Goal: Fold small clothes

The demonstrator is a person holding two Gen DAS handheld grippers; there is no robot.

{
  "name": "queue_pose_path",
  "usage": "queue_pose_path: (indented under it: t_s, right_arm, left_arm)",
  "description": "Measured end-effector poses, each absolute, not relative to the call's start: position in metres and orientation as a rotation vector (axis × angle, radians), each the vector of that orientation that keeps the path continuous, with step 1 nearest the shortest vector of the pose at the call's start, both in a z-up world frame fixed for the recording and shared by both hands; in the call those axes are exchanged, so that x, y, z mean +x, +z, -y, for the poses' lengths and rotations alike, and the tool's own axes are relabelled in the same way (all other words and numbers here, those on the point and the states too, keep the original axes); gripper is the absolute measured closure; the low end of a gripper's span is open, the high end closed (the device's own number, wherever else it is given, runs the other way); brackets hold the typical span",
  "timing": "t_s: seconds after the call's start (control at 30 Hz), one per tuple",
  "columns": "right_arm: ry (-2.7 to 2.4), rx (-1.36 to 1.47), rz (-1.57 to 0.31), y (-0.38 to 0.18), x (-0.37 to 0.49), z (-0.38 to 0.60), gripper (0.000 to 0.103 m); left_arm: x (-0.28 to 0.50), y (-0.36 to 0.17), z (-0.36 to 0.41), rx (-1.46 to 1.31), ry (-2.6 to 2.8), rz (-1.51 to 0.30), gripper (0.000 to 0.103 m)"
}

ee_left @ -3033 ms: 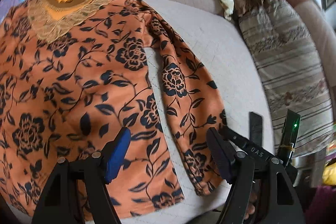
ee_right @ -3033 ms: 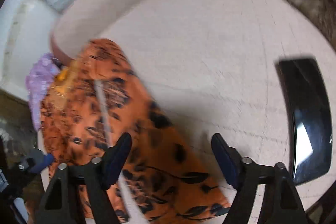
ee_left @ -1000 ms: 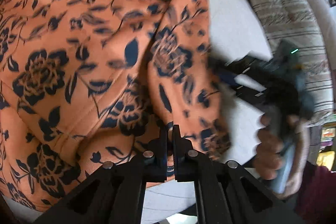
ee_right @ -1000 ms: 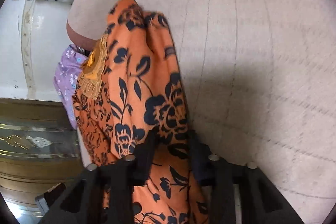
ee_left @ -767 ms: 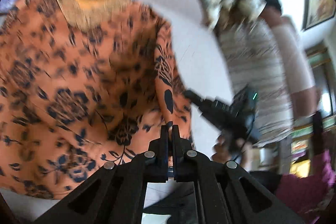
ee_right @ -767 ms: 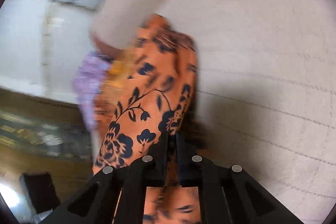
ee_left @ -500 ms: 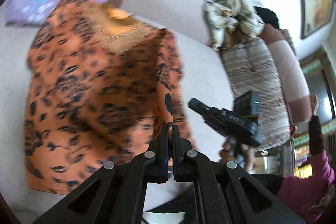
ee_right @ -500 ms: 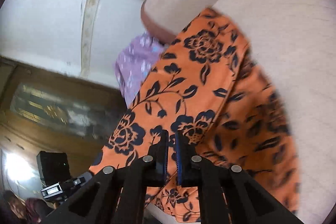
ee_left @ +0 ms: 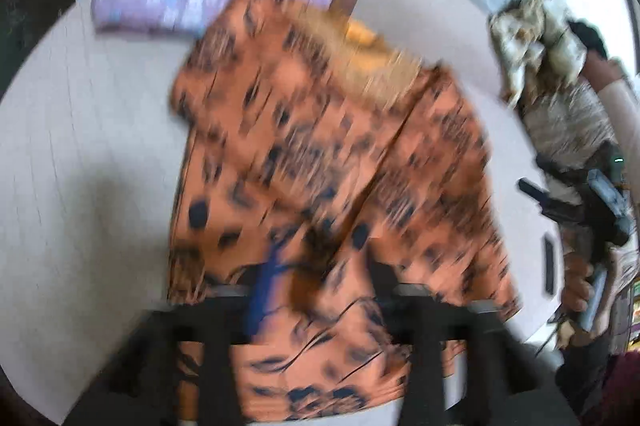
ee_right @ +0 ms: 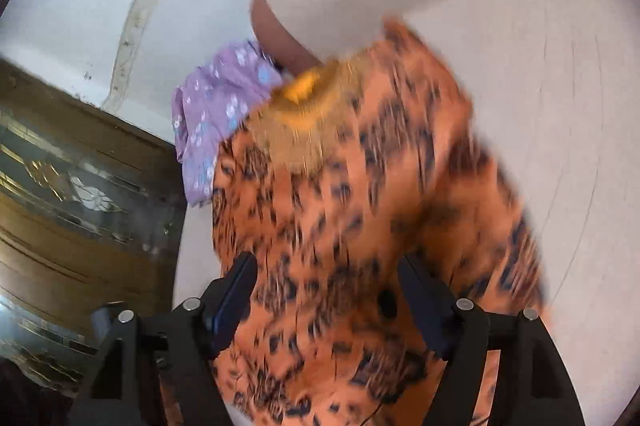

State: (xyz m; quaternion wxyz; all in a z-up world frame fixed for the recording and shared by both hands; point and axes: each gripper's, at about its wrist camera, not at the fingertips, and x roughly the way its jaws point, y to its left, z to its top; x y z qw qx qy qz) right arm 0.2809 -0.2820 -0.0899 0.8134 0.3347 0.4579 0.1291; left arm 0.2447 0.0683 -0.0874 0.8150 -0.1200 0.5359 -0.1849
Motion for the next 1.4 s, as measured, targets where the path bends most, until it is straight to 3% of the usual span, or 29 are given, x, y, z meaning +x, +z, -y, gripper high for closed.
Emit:
queue_pose_path:
  t_s: [0.13,0.27,0.4,0.53,0.7,0.77,0.83,0.97,1.0,1.03,1.1,1.17,1.3,1.4]
  right_arm:
    - [0.229,0.789,-0.897,-0.073,0.323,0.319,0.027]
    - [0.154,0.975,-0.873,-0.111,0.353,0.36,0.029]
    - [0.141,1.135,-0.928,-0.165,0.362,0.379,0.031]
    - [0.157,1.258,-0.947,-0.193,0.372,0.385,0.049]
    - [0.243,1.449,-0.907,-0.225,0.385,0.39,0.049]
    - [0.275,1.546,-0.889,-0.236,0.382,0.387,0.05]
    - [0.277,1.571,-0.85,-0.237,0.379,0.392,0.052]
    - [0.298,1.568,-0.819,-0.238,0.382,0.395,0.055]
    - [0.303,1.573,-0.837,-0.241,0.383,0.391,0.06]
    - [0.296,1.579,-0.847,-0.244,0.384,0.389,0.077]
    - [0.222,1.532,-0.848,-0.242,0.38,0.394,0.086]
    - [0.184,1.485,-0.831,-0.234,0.378,0.396,0.094]
    - [0.108,1.371,-0.779,-0.203,0.37,0.4,0.096]
    - [0.029,1.267,-0.827,-0.201,0.373,0.4,0.096]
  left_arm:
    - [0.311,-0.042,-0.015,-0.242,-0.457,-1.074,0.029]
    - [0.389,-0.033,0.057,-0.278,-0.599,-1.124,0.029]
    - [0.455,-0.062,0.128,-0.26,-0.617,-1.243,0.029]
    - [0.506,-0.099,0.182,-0.24,-0.569,-1.337,0.03]
    - [0.545,-0.134,0.238,-0.22,-0.545,-1.422,0.033]
    - [0.555,-0.147,0.257,-0.217,-0.553,-1.453,0.04]
    - [0.563,-0.16,0.27,-0.235,-0.543,-1.492,0.056]
    - [0.566,-0.171,0.276,-0.254,-0.545,-1.514,0.066]
    - [0.567,-0.169,0.271,-0.277,-0.563,-1.515,0.075]
    - [0.568,-0.166,0.265,-0.3,-0.564,-1.508,0.08]
    - [0.569,-0.159,0.256,-0.309,-0.565,-1.487,0.095]
    - [0.568,-0.151,0.255,-0.262,-0.558,-1.466,0.096]
    - [0.564,-0.125,0.251,-0.291,-0.638,-1.385,0.097]
    - [0.569,-0.153,0.268,-0.14,-0.52,-1.394,0.096]
